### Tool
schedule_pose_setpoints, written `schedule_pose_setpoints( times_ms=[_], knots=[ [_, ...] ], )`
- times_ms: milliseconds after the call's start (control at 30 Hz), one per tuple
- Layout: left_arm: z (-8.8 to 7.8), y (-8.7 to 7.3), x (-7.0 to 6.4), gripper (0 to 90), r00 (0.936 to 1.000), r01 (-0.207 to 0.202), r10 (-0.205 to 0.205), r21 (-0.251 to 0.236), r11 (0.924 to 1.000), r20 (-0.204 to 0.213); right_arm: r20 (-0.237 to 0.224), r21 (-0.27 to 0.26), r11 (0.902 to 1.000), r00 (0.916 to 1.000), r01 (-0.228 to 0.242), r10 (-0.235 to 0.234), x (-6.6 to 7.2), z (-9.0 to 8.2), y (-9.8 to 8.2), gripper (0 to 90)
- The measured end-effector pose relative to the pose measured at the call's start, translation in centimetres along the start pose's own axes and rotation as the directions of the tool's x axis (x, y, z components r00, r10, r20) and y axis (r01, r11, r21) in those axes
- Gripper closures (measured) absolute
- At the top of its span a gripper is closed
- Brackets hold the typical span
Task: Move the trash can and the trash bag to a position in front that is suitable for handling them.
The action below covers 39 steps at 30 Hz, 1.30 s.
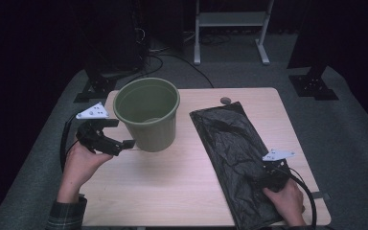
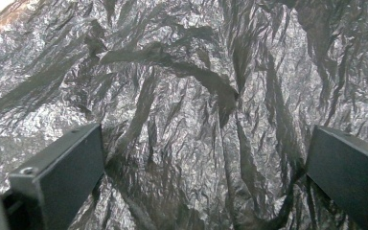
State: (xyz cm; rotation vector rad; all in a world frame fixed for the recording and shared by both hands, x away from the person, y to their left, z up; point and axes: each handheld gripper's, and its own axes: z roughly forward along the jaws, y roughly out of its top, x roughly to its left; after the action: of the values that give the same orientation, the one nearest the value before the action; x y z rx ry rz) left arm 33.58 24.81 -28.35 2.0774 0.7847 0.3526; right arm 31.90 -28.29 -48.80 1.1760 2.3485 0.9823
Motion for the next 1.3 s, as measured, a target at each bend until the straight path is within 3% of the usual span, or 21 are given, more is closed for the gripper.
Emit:
schedule_pose_setpoints(
  times_ms=[267,500,533,600,800,1033,1300],
  knots=[
    [0.1,2.0,1.6,0.0,0.9997,-0.009,0.009,-0.002,1.0000,-0.023,0.000,0.000,1.0000,1.0000,0.000,0.000,0.0,0.0,0.0,0.0],
    [0.8,3.4,4.3,0.0,0.9987,0.007,-0.006,0.014,0.9999,-0.051,0.000,0.000,1.0000,1.0000,0.000,0.000,0.0,0.0,0.0,0.0],
    [0.8,3.4,4.3,0.0,0.9987,0.007,-0.006,0.014,0.9999,-0.051,0.000,0.000,1.0000,1.0000,0.000,0.000,0.0,0.0,0.0,0.0],
    [1.1,3.6,5.6,0.0,0.9981,0.020,-0.020,0.009,0.9997,-0.058,0.000,0.000,1.0000,1.0000,-0.001,0.001,0.0,0.0,0.0,0.0],
    [2.0,3.5,7.5,0.0,0.9961,0.009,-0.007,0.024,0.9997,-0.088,0.000,0.000,1.0000,1.0000,0.000,0.000,0.0,0.0,0.0,0.0],
    [2.9,3.2,9.8,0.0,0.9921,0.038,-0.033,0.038,0.9986,-0.121,0.000,-0.001,1.0000,1.0000,0.000,0.000,0.0,0.0,0.0,0.0],
    [4.1,2.7,11.2,0.0,0.9911,0.037,-0.028,0.069,0.9969,-0.130,-0.001,-0.001,1.0000,1.0000,0.001,-0.001,0.0,0.0,0.0,0.0]
  ],
)
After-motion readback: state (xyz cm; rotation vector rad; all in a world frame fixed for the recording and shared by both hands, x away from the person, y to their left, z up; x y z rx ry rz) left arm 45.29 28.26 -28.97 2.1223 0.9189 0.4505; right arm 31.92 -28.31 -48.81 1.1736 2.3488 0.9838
